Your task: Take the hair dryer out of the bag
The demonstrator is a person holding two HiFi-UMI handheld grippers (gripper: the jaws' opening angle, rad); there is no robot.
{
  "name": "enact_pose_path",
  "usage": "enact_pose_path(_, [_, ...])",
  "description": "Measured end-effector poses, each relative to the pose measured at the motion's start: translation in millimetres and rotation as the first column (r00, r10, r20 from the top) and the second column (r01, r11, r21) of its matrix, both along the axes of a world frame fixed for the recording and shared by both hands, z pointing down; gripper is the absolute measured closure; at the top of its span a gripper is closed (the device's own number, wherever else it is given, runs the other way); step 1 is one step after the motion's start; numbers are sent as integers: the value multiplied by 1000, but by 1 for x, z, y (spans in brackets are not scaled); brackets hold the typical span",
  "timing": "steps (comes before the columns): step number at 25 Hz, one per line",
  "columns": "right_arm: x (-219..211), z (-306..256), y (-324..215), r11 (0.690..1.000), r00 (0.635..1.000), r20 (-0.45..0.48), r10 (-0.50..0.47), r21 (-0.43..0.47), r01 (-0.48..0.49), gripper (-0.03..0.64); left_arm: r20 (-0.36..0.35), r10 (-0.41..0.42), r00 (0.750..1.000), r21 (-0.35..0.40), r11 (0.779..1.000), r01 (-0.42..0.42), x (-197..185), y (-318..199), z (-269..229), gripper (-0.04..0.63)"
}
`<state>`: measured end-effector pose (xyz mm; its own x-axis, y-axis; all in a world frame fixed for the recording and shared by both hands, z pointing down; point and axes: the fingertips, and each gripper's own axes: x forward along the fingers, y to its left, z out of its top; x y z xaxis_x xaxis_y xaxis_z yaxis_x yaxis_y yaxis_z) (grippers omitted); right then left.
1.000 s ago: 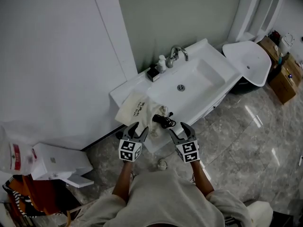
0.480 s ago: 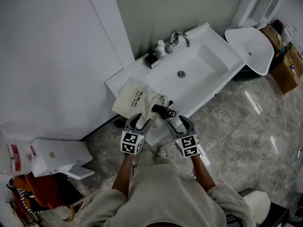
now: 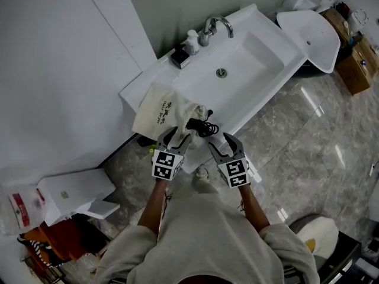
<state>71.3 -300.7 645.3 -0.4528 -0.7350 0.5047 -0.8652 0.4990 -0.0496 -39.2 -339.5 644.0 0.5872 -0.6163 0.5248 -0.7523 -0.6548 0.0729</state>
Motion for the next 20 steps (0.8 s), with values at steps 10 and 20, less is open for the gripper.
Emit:
enact_pose_path(10, [1, 12, -12, 994, 995, 2, 100, -47, -100, 373, 61, 90, 994, -61, 994, -87, 8, -24, 25, 410])
enact_pose_path(20, [9, 28, -14, 984, 988, -9, 151, -92, -151, 373, -7, 85, 996, -69, 994, -85, -4, -40, 14, 552])
